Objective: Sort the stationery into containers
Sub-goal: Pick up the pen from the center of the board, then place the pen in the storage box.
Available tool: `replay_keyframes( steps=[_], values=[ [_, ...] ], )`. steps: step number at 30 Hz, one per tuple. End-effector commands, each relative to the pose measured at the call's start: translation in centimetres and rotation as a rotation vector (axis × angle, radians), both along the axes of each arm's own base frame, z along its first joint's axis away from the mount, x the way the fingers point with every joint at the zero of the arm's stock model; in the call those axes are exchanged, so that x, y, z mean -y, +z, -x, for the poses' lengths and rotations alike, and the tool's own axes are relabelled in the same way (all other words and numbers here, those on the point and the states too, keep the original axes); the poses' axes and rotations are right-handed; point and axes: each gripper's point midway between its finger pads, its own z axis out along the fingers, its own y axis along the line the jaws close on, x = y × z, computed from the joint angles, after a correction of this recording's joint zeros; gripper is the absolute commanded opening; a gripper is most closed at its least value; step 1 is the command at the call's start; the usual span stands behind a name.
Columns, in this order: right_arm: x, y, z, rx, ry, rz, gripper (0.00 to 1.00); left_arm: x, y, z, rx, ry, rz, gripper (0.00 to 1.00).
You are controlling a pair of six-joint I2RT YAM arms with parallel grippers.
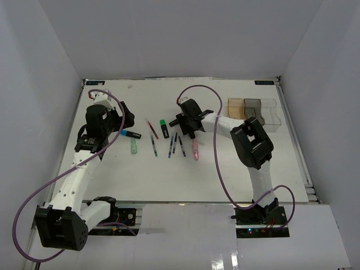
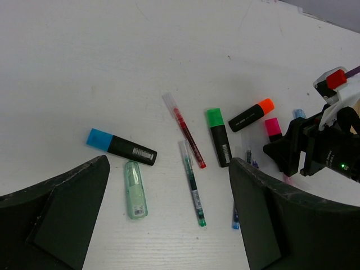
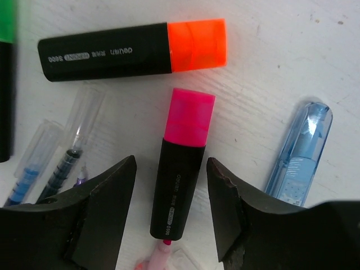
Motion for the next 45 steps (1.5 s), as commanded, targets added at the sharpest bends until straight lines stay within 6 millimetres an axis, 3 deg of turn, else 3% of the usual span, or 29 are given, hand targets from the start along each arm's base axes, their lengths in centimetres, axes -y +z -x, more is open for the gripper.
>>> replay_keyframes(
  steps=[1, 4, 9, 13, 14, 16, 18, 19, 20, 21, 22, 25, 26, 28, 29, 34, 36, 37, 41, 45],
  values=[
    [0.7, -1.3, -0.1, -0.002, -0.042, 0.019, 0.58, 0.0, 0.5, 0.0, 0.019, -0.004, 0.007, 0.98],
    [1.0, -1.5, -0.2, 0.004, -0.055, 0.033, 0.45, -0.1, 0.5, 0.1, 0.019, -0.001, 0.007, 0.98],
    [1.0, 1.2, -0.7, 0.053, -0.057, 0.013, 0.27, 0.1, 0.3, 0.1, 0.014, -0.009, 0.011, 0.98],
    [1.5, 6.5, -1.4, 0.156, -0.056, -0.014, 0.25, 0.2, 0.4, 0.1, 0.015, -0.014, 0.014, 0.98],
    [2.0, 8.9, -1.8, 0.200, -0.063, -0.029, 0.25, 0.2, 0.4, 0.1, 0.015, -0.016, 0.014, 0.98],
    [4.5, 12.2, -2.6, 0.271, -0.089, -0.005, 0.26, 0.2, 0.4, 0.1, 0.017, -0.014, 0.014, 0.98],
    [7.6, 13.6, -3.3, 0.323, -0.123, 0.060, 0.26, 0.3, 0.4, 0.1, 0.015, -0.018, 0.015, 0.98],
    [9.2, 13.9, -3.5, 0.332, -0.149, 0.083, 0.26, 0.3, 0.4, 0.2, 0.015, -0.020, 0.015, 0.98],
    [12.4, 14.1, -4.1, 0.334, -0.203, 0.105, 0.27, 0.2, 0.4, 0.2, 0.016, -0.018, 0.016, 0.98],
    [14.3, 14.0, -4.3, 0.332, -0.231, 0.124, 0.27, 0.3, 0.4, 0.2, 0.017, -0.019, 0.014, 0.98],
    [17.8, 14.4, -4.9, 0.340, -0.288, 0.156, 0.27, 0.1, 0.5, 0.2, 0.017, -0.013, 0.010, 0.98],
    [22.8, 13.4, -4.9, 0.309, -0.359, 0.187, 0.27, -0.1, 0.5, 0.2, 0.019, -0.005, 0.006, 0.98],
    [25.8, 13.6, -5.2, 0.307, -0.420, 0.186, 0.27, 0.0, 0.6, 0.3, 0.022, -0.006, 0.006, 0.98],
    [27.7, 13.2, -5.5, 0.296, -0.462, 0.159, 0.27, 0.0, 0.6, 0.3, 0.021, -0.008, 0.005, 0.98],
    [29.6, 12.8, -5.8, 0.290, -0.503, 0.156, 0.28, 0.0, 0.6, 0.2, 0.023, -0.007, 0.005, 0.98],
    [34.5, 11.0, -6.8, 0.260, -0.539, 0.227, 0.29, 0.0, 0.5, 0.3, 0.021, -0.011, 0.003, 0.98],
    [35.5, 10.9, -7.1, 0.268, -0.532, 0.222, 0.29, 0.0, 0.6, 0.3, 0.025, -0.010, 0.000, 0.98],
    [37.4, 10.9, -6.9, 0.266, -0.566, 0.220, 0.29, 0.0, 0.8, 0.4, 0.029, -0.010, 0.000, 0.98],
    [39.0, 11.3, -7.4, 0.288, -0.574, 0.196, 0.31, 0.1, 0.9, 0.4, 0.032, -0.016, 0.003, 0.98],
    [39.5, 10.3, -7.8, 0.271, -0.571, 0.177, 0.36, 0.1, 0.9, 0.4, 0.031, -0.019, 0.002, 0.98]
  ],
)
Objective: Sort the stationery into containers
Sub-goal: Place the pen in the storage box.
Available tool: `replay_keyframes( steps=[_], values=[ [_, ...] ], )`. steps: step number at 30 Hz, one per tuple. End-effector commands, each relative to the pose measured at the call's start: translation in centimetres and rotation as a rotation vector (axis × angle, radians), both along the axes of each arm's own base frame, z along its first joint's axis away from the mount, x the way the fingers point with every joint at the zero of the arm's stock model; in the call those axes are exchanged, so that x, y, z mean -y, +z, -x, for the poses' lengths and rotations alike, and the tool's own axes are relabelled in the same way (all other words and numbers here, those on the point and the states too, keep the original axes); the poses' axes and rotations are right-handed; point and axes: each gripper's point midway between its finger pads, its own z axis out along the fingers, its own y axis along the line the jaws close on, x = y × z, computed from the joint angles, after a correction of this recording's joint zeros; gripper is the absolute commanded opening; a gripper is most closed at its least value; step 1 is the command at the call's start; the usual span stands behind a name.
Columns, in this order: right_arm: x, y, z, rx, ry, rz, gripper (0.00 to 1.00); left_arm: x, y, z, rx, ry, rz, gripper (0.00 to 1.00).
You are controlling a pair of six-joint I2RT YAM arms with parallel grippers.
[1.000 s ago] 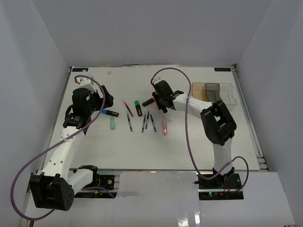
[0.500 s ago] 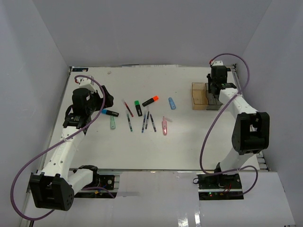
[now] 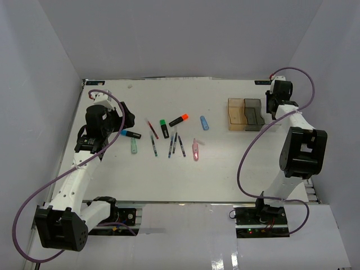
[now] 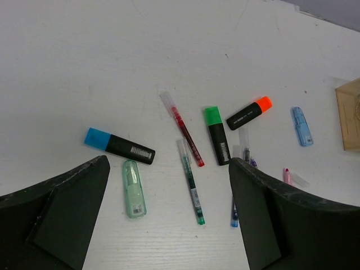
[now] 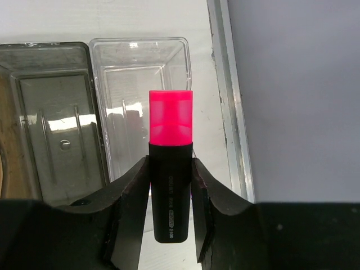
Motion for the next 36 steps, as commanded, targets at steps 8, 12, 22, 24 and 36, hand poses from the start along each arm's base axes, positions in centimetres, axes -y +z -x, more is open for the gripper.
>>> replay_keyframes(
  steps=[8, 12, 22, 24, 36],
  values=[
    [-0.5, -2.9, -2.0, -0.004, 0.040, -0.064, 0.47, -0.1, 0.6, 0.2, 0.023, -0.007, -0.002, 0.98],
    [-0.6, -2.8, -2.1, 0.000, 0.039, -0.069, 0.56, 0.0, 0.5, 0.2, 0.020, -0.012, -0.001, 0.98],
    [-8.1, 6.1, -2.6, 0.204, 0.149, -0.229, 0.78, -0.1, 0.0, 0.0, 0.003, 0.004, 0.004, 0.98],
    [-11.4, 7.1, -2.4, 0.203, 0.188, -0.236, 0.81, -0.2, -0.1, 0.0, 0.000, 0.008, 0.004, 0.98],
    [-36.8, 5.5, 0.8, 0.087, 0.441, -0.406, 0.84, -0.1, -0.9, -0.2, -0.027, 0.012, 0.014, 0.98]
  ],
)
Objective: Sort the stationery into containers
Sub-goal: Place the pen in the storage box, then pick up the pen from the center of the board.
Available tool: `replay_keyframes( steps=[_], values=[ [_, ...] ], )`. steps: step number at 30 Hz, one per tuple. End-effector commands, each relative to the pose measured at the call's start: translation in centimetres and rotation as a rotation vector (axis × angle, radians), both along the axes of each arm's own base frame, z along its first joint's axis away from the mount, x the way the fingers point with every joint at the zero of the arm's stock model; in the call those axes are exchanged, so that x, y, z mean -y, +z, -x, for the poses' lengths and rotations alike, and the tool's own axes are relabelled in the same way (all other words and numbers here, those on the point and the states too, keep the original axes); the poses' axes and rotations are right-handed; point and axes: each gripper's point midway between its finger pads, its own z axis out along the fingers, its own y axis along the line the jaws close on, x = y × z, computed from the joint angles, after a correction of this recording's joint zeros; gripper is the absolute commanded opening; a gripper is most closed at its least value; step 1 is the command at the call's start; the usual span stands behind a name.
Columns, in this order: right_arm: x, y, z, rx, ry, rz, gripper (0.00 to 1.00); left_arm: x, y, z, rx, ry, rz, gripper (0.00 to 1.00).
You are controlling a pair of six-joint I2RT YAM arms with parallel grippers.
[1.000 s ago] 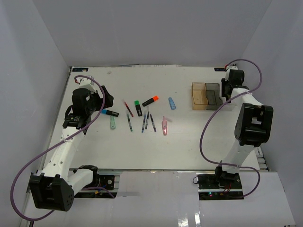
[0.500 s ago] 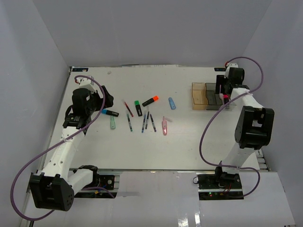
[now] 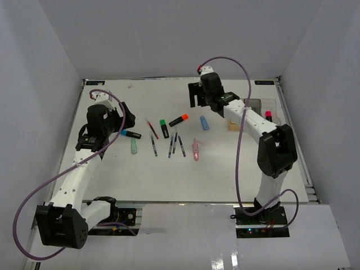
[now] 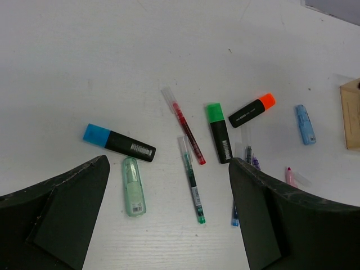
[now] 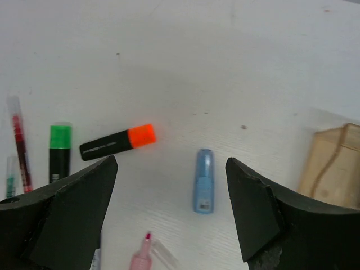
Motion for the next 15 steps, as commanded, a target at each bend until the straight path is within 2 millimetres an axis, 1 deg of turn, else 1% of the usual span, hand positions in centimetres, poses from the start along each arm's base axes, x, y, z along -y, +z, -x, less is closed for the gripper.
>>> replay_keyframes(
  steps=[1, 3, 4, 6, 7, 8, 9, 10, 12, 13, 15],
  values=[
    [-7.3, -2.2, 1.5, -0.065, 0.080, -0.031, 0.84, -0.2, -0.1, 0.0, -0.001, 0.010, 0.009, 0.98],
    [-10.0, -3.2, 2.1, -0.080, 0.123, -0.002, 0.84, -0.2, -0.1, 0.0, 0.000, 0.012, 0.008, 0.98],
    [-12.5, -4.2, 2.7, -0.099, 0.161, 0.021, 0.84, -0.2, -0.2, 0.0, -0.002, 0.014, 0.007, 0.98],
    [-14.4, -5.4, 3.2, -0.107, 0.175, 0.048, 0.84, -0.3, -0.1, 0.0, 0.000, 0.017, 0.007, 0.98],
    [-16.0, -7.0, 4.0, -0.126, 0.203, 0.066, 0.84, -0.3, -0.1, 0.0, 0.000, 0.019, 0.007, 0.98],
    [-17.1, -6.9, 4.1, -0.117, 0.214, 0.058, 0.83, -0.3, -0.1, 0.0, 0.000, 0.019, 0.007, 0.98],
    [-17.7, -7.4, 4.2, -0.121, 0.218, 0.060, 0.83, -0.3, -0.1, 0.0, 0.000, 0.019, 0.007, 0.98],
    [-18.6, -8.8, 4.8, -0.143, 0.223, 0.066, 0.83, -0.3, -0.1, 0.0, 0.000, 0.020, 0.006, 0.98],
    [-19.6, -9.2, 5.0, -0.147, 0.229, 0.059, 0.82, -0.3, -0.1, 0.0, 0.001, 0.021, 0.008, 0.98],
    [-20.0, -10.2, 5.3, -0.158, 0.233, 0.069, 0.82, -0.3, 0.0, 0.0, 0.001, 0.021, 0.009, 0.98],
    [-20.3, -11.0, 5.4, -0.164, 0.229, 0.074, 0.81, -0.3, 0.0, 0.0, 0.002, 0.021, 0.013, 0.98]
  ],
)
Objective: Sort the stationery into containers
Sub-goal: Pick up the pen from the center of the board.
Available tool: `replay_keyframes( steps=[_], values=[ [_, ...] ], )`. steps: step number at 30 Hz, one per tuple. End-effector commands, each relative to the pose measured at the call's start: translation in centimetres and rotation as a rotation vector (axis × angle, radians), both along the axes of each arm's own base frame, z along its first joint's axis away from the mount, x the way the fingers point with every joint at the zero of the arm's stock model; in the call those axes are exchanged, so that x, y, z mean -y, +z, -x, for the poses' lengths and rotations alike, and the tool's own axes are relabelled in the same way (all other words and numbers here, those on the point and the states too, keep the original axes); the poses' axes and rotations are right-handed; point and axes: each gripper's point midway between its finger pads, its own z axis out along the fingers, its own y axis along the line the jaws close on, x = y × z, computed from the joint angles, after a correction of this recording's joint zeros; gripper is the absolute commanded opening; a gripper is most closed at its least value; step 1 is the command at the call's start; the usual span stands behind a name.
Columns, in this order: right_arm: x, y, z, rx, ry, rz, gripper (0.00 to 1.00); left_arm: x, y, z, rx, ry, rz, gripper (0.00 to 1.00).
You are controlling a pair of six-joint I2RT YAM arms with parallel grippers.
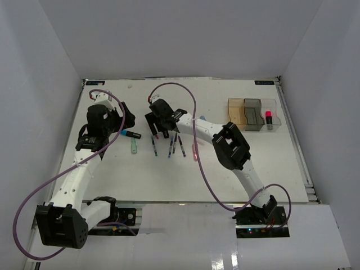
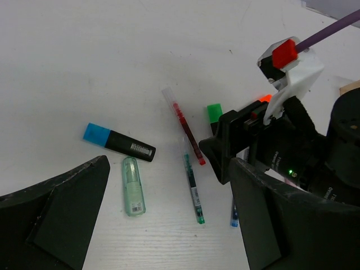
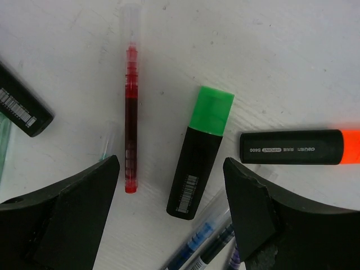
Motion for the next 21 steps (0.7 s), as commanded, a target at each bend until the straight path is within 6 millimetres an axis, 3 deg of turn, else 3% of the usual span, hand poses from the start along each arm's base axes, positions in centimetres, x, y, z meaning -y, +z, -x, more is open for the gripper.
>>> replay_keyframes(
  steps=[1, 12, 18, 21],
  values=[
    [-0.2, 1.1, -1.6, 0.029, -0.065, -0.028, 0.81, -0.2, -0.1, 0.0, 0.001, 0.009, 0.009, 0.98],
    [0.9, -3.0, -1.5, 0.028, -0.118, 0.046, 0.70, 0.0, -0.1, 0.0, -0.001, 0.001, 0.014, 0.98],
    [1.0, -4.8, -1.4, 0.018, -0.113, 0.072, 0.58, 0.0, -0.2, 0.0, -0.004, 0.002, 0.015, 0.98],
    [1.0, -4.7, -1.4, 0.016, -0.110, 0.066, 0.47, -0.1, -0.2, 0.0, -0.004, 0.004, 0.011, 0.98]
  ],
)
